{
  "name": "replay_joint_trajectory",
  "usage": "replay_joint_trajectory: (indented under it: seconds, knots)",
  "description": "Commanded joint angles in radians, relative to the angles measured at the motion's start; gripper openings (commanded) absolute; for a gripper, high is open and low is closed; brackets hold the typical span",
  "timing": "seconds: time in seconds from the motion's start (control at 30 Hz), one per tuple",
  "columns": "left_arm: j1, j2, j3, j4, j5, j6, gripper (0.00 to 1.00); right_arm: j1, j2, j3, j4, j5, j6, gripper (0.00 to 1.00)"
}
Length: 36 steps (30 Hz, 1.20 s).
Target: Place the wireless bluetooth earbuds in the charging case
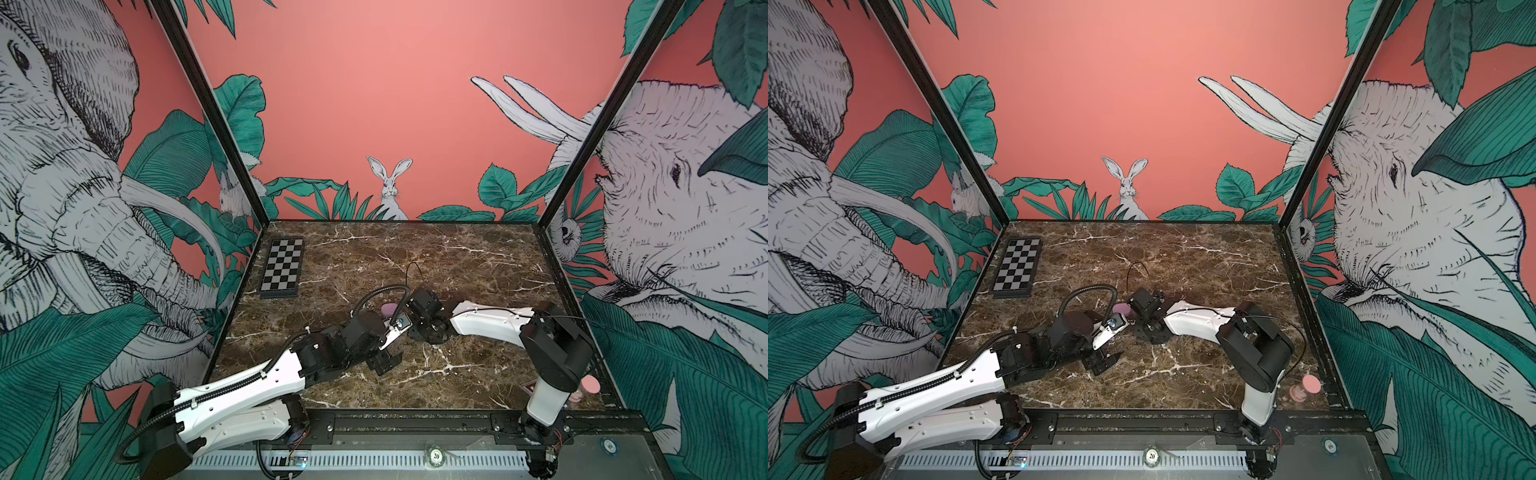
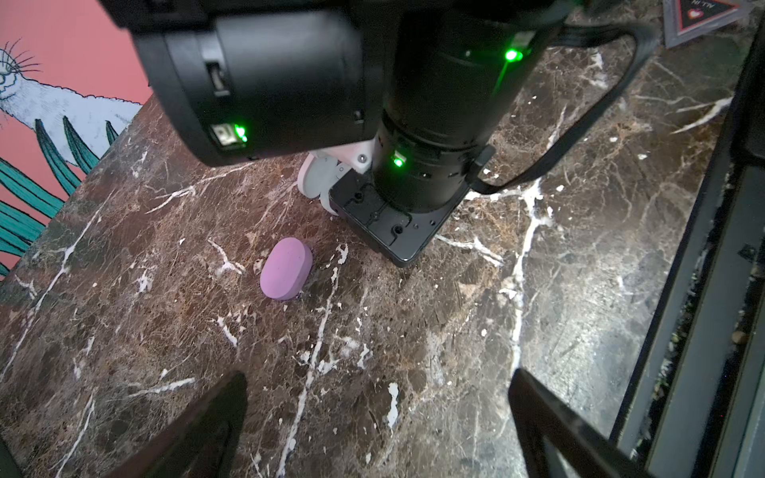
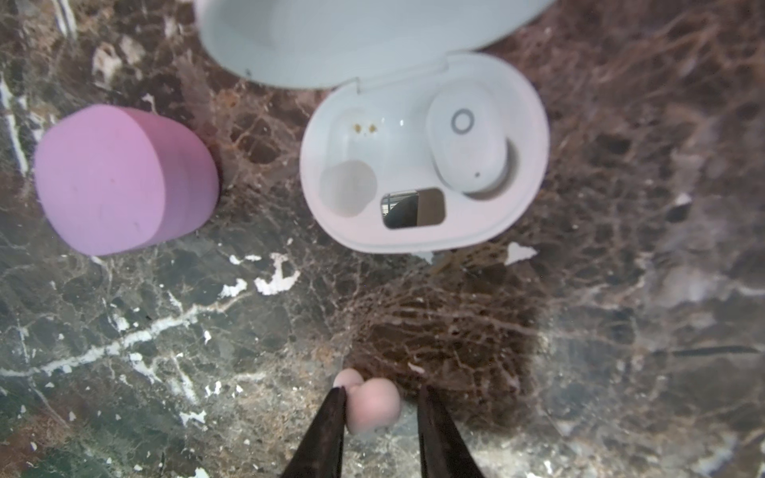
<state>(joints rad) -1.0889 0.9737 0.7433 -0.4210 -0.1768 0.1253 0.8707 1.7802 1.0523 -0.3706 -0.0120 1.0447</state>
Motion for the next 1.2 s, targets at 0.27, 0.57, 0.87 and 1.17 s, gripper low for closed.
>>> replay_joint_trajectory:
  seconds: [0.27, 0.57, 0.87, 1.17]
  knots:
    - [-0.003, -0.006, -0.009, 0.007, -0.009, 0.007, 0.99, 0.003, 0.021, 0.025, 0.008, 0.003, -0.013, 0.29]
    - [-0.003, -0.004, -0.009, 0.007, -0.012, 0.007, 0.99, 0.004, 0.027, 0.018, 0.028, -0.009, -0.014, 0.23]
    - [-0.003, -0.001, -0.007, 0.007, -0.014, 0.007, 0.99, 0.003, 0.025, 0.014, 0.031, -0.01, -0.015, 0.19]
    - [-0.003, -0.004, -0.007, 0.005, -0.016, 0.007, 0.99, 0.003, 0.014, 0.012, 0.037, -0.011, -0.023, 0.16]
